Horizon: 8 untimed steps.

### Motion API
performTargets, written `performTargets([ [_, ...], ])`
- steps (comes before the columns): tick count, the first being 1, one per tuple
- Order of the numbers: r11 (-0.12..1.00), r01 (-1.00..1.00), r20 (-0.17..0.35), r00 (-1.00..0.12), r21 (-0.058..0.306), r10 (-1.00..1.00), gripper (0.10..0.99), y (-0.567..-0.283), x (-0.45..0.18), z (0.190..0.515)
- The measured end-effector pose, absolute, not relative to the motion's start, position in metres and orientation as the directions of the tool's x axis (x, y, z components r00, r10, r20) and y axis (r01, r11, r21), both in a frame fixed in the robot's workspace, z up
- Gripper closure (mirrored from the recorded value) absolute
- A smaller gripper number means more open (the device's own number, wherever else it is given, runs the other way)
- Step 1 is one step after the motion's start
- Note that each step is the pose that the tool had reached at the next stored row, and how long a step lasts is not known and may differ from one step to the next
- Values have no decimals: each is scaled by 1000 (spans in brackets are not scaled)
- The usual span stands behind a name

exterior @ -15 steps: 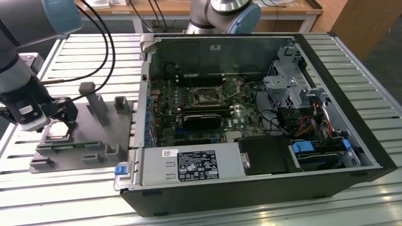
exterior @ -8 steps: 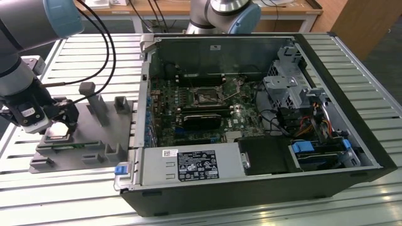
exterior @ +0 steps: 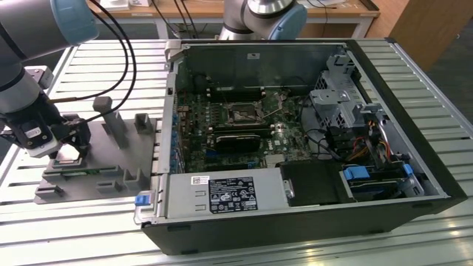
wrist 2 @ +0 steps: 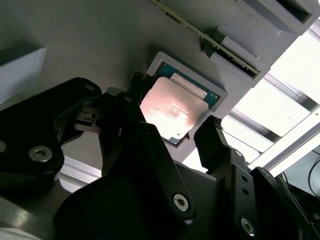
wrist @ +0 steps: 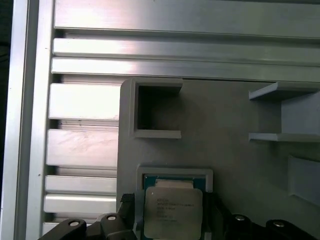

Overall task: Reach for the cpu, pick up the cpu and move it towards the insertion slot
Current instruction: 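Pick up the cpu and move it towards the insertion slot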

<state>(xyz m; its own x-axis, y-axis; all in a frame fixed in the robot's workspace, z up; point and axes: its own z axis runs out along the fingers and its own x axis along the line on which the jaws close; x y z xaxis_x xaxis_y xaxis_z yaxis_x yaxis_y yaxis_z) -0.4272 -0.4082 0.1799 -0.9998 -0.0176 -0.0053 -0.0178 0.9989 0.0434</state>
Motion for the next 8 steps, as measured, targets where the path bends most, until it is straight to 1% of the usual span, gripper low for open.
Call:
performTargets([
  [1,999,-18,-5,-1000,43,-17,388,-408,-427,180],
  [2,999,-18,-5,-1000,43,-17,459,-408,-427,180],
  [4,999,-18,-5,-1000,43,-18,459,-408,-427,180],
  [5,999,-18,-5,-1000,43,-18,475,-408,-427,180],
  [6,999,-18,-5,-1000,43,-18,537,-408,-427,180],
  [8,999,-18,-5,-1000,43,-18,541,-408,-427,180],
])
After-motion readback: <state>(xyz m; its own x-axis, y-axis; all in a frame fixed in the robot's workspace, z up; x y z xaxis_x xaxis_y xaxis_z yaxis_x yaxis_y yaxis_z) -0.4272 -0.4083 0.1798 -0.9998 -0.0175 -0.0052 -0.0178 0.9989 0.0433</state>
